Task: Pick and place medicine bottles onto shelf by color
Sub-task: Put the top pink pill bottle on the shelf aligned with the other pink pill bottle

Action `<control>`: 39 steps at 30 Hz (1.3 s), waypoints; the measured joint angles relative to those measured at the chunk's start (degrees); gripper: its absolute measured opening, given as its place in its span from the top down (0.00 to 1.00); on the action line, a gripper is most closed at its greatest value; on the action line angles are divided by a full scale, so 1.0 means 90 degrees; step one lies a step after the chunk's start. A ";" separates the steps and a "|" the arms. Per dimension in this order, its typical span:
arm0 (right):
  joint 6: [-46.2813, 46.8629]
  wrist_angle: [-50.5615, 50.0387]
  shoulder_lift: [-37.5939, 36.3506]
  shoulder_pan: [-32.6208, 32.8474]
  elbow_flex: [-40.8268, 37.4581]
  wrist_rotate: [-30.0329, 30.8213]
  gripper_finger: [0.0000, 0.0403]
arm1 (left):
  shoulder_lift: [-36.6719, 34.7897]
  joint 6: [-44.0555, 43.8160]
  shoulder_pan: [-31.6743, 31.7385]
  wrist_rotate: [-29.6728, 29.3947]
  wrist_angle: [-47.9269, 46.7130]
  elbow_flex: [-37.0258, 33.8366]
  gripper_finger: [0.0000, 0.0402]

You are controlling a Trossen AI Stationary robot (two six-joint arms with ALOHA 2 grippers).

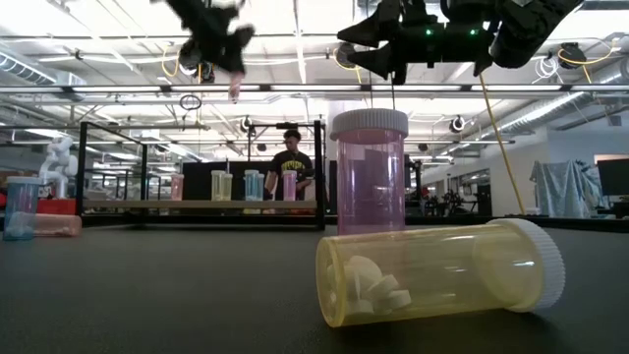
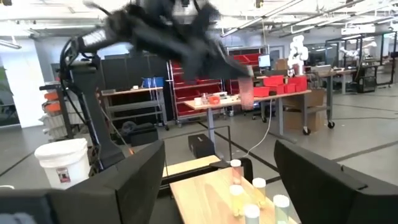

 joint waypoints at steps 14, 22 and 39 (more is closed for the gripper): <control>-0.0012 -0.0490 0.0000 -0.0038 0.0002 -0.0216 0.27 | -0.0382 -0.1851 0.1176 0.0027 0.1027 -0.2792 0.67; -0.0010 -0.0560 0.0000 -0.0154 0.0002 -0.0359 0.27 | -0.0392 -0.1858 0.1178 0.0022 0.1404 -0.3485 0.67; -0.0002 -0.0608 0.0000 -0.0357 0.0002 -0.0815 0.27 | -0.1862 -0.1605 0.1232 -0.0315 0.3434 -0.5760 0.67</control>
